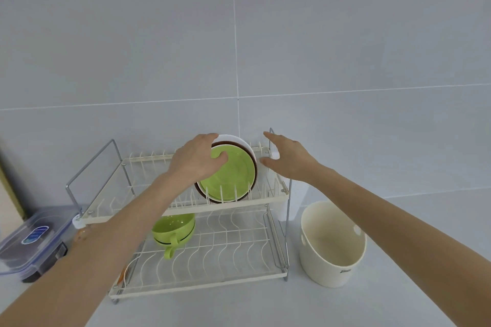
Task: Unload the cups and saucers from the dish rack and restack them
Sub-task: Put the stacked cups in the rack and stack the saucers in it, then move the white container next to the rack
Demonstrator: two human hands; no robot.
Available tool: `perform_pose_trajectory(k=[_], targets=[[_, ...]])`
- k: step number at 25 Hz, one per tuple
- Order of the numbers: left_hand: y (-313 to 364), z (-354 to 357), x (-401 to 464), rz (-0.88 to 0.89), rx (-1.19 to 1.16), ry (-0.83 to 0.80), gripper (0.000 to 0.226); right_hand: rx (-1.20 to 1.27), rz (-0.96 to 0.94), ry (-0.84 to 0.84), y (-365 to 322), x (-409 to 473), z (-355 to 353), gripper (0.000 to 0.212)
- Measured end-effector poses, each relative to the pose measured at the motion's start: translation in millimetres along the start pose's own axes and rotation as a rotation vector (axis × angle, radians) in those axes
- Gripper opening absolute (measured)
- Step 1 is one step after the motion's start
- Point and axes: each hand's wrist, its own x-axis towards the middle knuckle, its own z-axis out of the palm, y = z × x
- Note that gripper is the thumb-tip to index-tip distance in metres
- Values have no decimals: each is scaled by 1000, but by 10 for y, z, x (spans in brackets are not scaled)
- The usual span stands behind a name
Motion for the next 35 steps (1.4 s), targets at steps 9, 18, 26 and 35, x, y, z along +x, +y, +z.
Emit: perform_pose_trajectory(k=[9, 18, 26, 35], targets=[[827, 181, -264, 134, -21, 34, 55, -71, 61, 34, 619, -535, -421, 64], [1532, 676, -473, 228, -39, 46, 57, -95, 162, 0, 1417, -848, -493, 65], [1700, 1352, -502, 221, -65, -161, 61, 10, 290, -94, 2056, -907, -190, 65], [1425, 2318, -564, -51, -174, -393, 74, 205, 433, -214, 2615, -780, 440, 70]])
